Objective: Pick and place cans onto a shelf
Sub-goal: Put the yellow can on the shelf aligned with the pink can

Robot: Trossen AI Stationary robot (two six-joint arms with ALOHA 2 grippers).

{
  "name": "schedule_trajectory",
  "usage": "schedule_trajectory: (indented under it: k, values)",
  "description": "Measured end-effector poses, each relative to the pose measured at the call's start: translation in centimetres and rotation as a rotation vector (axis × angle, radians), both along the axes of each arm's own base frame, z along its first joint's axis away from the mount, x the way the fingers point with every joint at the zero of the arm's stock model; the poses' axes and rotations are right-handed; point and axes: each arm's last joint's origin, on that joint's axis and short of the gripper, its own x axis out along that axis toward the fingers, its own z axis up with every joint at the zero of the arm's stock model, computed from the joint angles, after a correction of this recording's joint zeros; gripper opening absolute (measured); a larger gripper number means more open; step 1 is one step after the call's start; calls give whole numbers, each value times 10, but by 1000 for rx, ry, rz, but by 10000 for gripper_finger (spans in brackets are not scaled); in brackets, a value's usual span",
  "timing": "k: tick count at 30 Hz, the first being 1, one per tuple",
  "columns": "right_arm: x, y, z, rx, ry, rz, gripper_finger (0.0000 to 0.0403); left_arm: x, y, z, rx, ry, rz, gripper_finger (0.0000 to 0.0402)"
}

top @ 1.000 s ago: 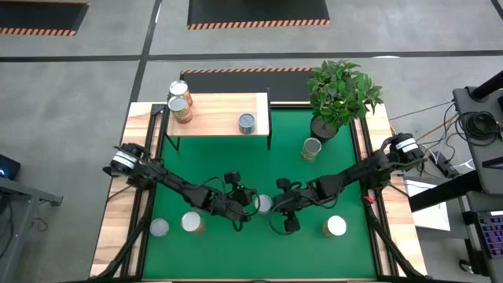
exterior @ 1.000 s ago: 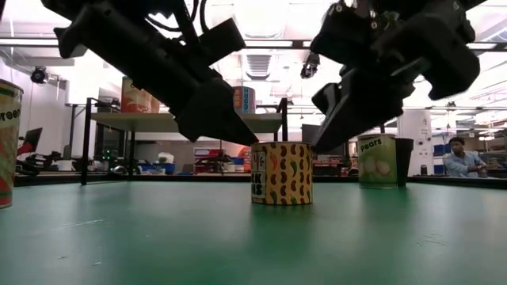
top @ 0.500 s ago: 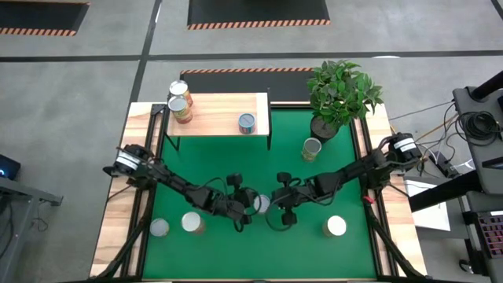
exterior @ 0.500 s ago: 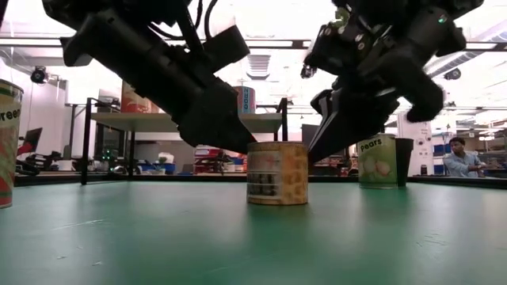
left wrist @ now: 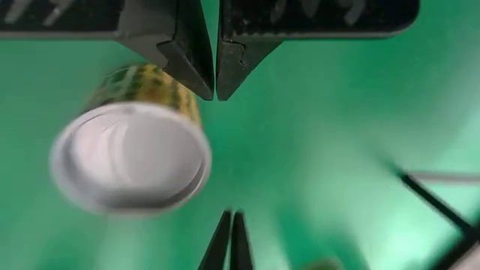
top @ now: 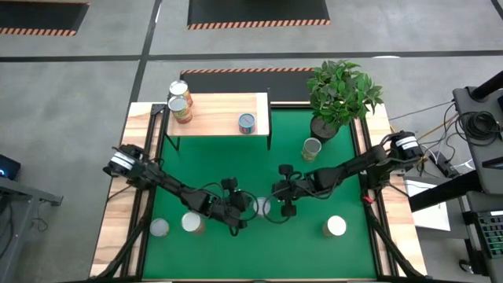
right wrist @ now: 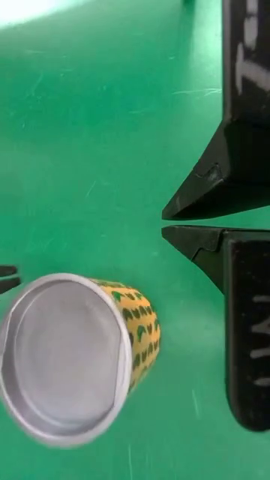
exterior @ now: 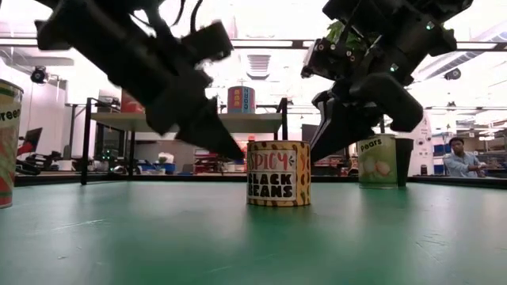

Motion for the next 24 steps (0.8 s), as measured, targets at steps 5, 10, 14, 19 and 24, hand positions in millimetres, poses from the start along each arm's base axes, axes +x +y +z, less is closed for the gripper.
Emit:
schedule_trajectory:
  k: [5,10,14,19,24]
  values:
    - [-6,2,10,1,0,8,12,3,-3,22,53,-29,-63,2]
    - [-12,0,25,1,-49,23,12,15,-6,37,10,-23,-169,43]
    - [-20,-1,39,-15,-112,53,12,23,-2,35,-28,-18,-193,117]
    - [-29,-4,53,-41,-310,105,12,29,-2,33,-9,-43,-122,226]
    - [-44,-9,58,-63,-486,122,12,28,-5,34,3,-42,-138,307]
